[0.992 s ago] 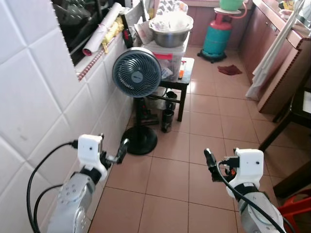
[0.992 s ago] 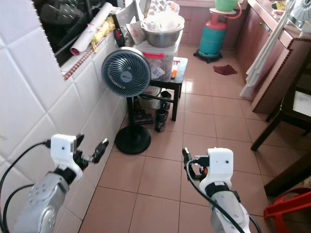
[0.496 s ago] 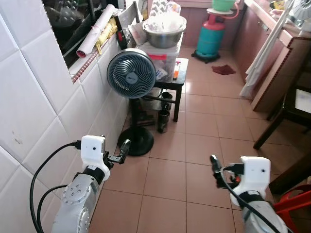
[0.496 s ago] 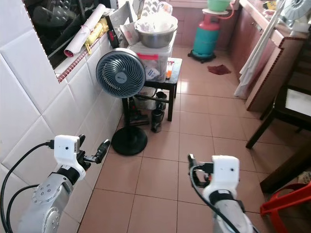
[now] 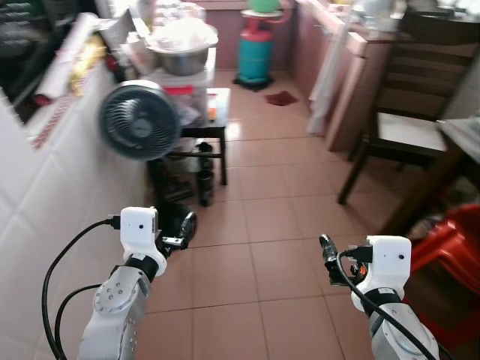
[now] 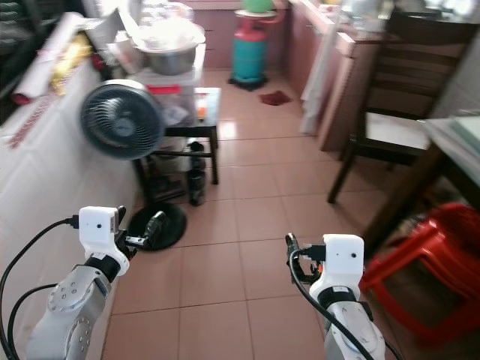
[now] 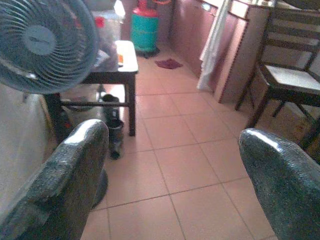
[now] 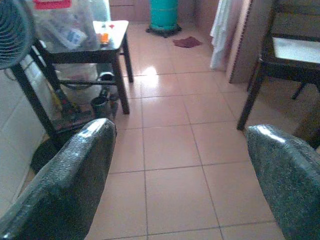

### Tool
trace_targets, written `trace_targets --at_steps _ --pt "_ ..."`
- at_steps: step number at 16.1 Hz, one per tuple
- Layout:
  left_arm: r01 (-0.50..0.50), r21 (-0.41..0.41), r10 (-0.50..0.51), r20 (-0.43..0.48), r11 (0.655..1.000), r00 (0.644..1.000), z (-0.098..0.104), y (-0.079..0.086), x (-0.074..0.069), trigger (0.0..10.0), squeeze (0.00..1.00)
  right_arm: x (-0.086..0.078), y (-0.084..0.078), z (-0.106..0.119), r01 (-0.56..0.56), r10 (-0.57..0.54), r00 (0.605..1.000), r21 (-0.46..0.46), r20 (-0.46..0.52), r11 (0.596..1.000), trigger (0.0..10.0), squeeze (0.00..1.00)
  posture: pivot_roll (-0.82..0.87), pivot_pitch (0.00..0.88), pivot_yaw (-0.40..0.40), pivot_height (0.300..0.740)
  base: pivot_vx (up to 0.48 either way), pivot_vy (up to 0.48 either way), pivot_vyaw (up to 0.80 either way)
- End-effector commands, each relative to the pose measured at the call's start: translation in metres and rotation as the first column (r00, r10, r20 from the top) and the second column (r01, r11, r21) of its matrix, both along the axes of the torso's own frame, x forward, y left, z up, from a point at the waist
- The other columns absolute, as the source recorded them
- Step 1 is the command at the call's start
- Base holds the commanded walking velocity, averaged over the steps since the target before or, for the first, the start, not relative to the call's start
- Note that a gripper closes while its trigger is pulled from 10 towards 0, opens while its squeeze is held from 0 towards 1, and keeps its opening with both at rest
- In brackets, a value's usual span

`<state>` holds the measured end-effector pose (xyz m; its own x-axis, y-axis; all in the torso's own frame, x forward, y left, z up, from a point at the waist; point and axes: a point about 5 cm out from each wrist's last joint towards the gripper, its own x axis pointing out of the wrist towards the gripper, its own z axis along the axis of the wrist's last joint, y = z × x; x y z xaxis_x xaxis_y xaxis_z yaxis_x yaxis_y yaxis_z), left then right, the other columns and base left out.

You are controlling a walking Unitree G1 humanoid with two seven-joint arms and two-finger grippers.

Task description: Setting the table

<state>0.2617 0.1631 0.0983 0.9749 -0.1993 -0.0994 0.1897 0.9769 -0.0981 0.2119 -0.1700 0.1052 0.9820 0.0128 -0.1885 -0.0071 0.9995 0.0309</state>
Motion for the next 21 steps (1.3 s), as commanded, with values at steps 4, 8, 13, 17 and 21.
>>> trace_targets --at_steps 4,8,13,17,21 --pt "-0.046 -0.010 0.046 0.021 0.999 0.999 0.007 0.008 0.009 10.0 0.00 0.003 -0.001 0.007 0.023 -0.023 0.999 -0.011 0.025 1.000 10.0 0.00 -0.03 0.016 0.013 0.740 0.000 0.000 -0.78" --pt "-0.089 -0.002 0.088 0.128 0.996 0.988 0.024 0.012 0.010 10.0 0.00 0.000 -0.001 0.023 0.018 -0.005 0.992 -0.096 0.125 0.995 10.0 0.00 -0.03 0.017 0.015 0.740 0.000 0.000 -0.78" --pt "-0.052 0.086 0.047 0.051 0.995 0.998 0.000 0.026 -0.014 10.0 0.00 -0.020 -0.015 0.011 0.062 -0.053 0.996 -0.129 0.073 0.990 10.0 0.00 -0.03 0.012 0.023 0.740 0.000 0.000 -0.56" --pt "-0.046 0.056 0.041 0.086 0.997 0.995 0.007 0.018 -0.001 10.0 0.00 -0.009 -0.005 0.014 0.030 -0.017 0.996 -0.140 0.092 0.990 10.0 0.00 -0.02 0.000 0.024 0.740 0.000 0.000 -0.20" --pt "-0.033 0.051 0.028 0.093 0.998 0.995 0.010 0.020 0.007 10.0 0.00 -0.006 -0.004 0.013 0.028 -0.016 0.996 -0.138 0.088 0.990 10.0 0.00 -0.02 0.000 0.026 0.740 0.000 0.000 -0.80"
